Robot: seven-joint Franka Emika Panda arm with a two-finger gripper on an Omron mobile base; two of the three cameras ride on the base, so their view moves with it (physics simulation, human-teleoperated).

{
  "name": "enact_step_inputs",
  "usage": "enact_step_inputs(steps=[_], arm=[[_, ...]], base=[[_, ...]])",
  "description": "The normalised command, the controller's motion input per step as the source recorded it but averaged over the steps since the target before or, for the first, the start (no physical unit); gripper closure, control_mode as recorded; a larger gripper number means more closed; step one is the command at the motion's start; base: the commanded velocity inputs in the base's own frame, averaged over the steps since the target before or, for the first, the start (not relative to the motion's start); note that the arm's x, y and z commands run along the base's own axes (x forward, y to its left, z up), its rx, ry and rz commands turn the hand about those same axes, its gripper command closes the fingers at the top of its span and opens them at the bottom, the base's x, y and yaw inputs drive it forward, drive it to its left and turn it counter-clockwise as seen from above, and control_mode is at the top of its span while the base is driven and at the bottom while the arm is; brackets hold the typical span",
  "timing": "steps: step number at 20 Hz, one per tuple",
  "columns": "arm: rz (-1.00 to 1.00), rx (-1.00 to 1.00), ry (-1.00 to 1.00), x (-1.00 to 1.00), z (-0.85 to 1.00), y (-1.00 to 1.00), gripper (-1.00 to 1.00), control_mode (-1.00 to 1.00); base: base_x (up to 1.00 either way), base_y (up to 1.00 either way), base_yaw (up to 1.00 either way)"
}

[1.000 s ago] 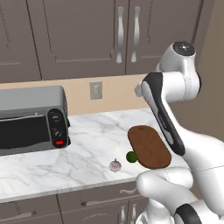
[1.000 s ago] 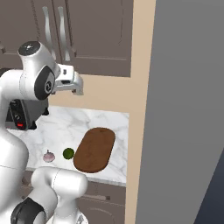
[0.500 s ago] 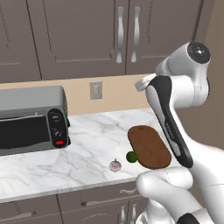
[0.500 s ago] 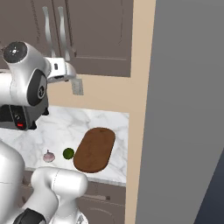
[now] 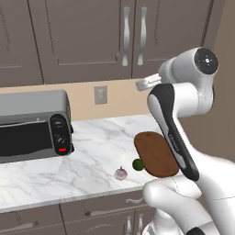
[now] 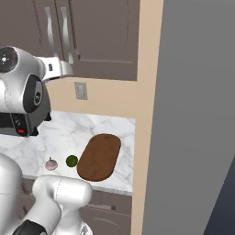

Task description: Open the cabinet. Place the bowl and condiment on the counter. Then place the lime and garlic on the cutting board.

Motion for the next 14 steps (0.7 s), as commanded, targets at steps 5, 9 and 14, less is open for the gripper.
enact_step_inputs(steps=[5,9,14], arm=[[0.0,0.06,-0.01,0.0,0.36,0.15,-1.0,-1.0],[0.0,0.04,-0.05,-0.03,0.28,0.07,-1.0,-1.0],[-0.01,0.0,0.0,-0.02,0.16,0.06,-1.0,-1.0]], base=[[0.0,0.0,0.0],[0.0,0.0,0.0],[0.0,0.0,0.0]])
